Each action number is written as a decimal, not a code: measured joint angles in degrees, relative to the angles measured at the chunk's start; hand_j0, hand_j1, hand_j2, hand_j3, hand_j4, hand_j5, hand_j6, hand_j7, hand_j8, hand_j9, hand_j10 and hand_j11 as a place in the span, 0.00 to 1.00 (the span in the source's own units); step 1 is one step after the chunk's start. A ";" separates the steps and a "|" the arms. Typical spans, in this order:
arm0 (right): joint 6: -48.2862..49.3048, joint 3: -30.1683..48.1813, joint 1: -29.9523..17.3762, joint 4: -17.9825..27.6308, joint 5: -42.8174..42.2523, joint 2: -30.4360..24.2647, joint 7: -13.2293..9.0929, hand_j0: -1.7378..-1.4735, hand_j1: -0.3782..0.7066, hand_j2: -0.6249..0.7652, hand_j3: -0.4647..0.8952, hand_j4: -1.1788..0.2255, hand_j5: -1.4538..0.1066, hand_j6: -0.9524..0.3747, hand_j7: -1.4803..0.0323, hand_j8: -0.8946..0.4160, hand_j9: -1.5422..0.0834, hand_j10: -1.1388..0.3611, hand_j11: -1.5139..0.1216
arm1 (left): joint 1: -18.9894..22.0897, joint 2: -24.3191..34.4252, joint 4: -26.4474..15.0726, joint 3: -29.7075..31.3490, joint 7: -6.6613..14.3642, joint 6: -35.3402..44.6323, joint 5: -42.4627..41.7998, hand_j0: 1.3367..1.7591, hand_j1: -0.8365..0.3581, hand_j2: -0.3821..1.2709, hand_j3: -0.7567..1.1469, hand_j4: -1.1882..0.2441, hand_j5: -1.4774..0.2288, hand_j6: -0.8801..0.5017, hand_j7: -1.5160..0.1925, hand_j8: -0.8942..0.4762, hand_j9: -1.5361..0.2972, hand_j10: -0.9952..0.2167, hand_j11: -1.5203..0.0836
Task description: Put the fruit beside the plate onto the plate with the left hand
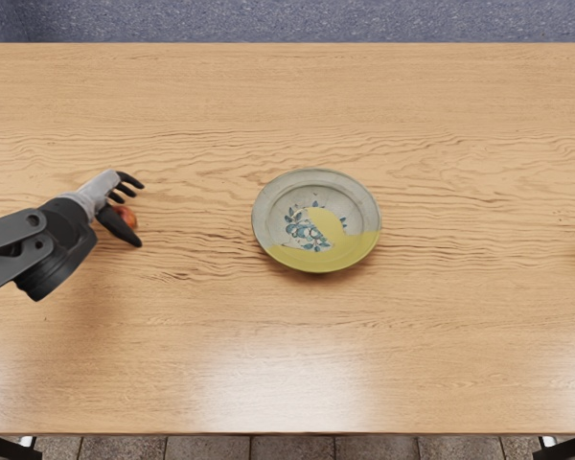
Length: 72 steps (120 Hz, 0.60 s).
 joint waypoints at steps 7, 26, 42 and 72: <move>0.00 0.00 0.00 0.00 0.00 0.00 0.00 0.30 0.03 0.45 0.34 0.84 0.93 0.72 0.98 0.68 0.95 0.76 0.93 | 0.01 0.57 -0.02 -0.01 0.00 0.01 0.00 0.76 0.66 0.26 0.41 0.59 0.61 0.39 0.63 0.40 0.60 0.54 0.67; 0.00 0.00 0.00 0.00 0.00 0.00 0.00 0.30 0.03 0.45 0.34 0.84 0.93 0.72 0.98 0.68 0.95 0.76 0.93 | 0.18 0.62 -0.05 -0.02 0.00 0.05 0.00 0.76 0.64 0.27 0.40 0.58 0.60 0.38 0.62 0.39 0.59 0.53 0.66; 0.00 0.00 0.00 0.00 -0.02 0.00 0.00 0.30 0.03 0.45 0.34 0.84 0.93 0.72 0.98 0.68 0.95 0.76 0.93 | 0.27 0.70 -0.05 -0.02 0.00 0.09 0.00 0.76 0.61 0.28 0.40 0.56 0.58 0.36 0.60 0.37 0.57 0.51 0.64; 0.00 0.00 0.00 0.00 -0.01 0.00 0.01 0.30 0.03 0.45 0.34 0.84 0.93 0.72 0.98 0.68 0.95 0.76 0.93 | 0.64 0.61 -0.08 -0.04 -0.09 0.22 0.17 0.76 0.57 0.29 0.43 0.52 0.54 0.32 0.57 0.36 0.54 0.52 0.60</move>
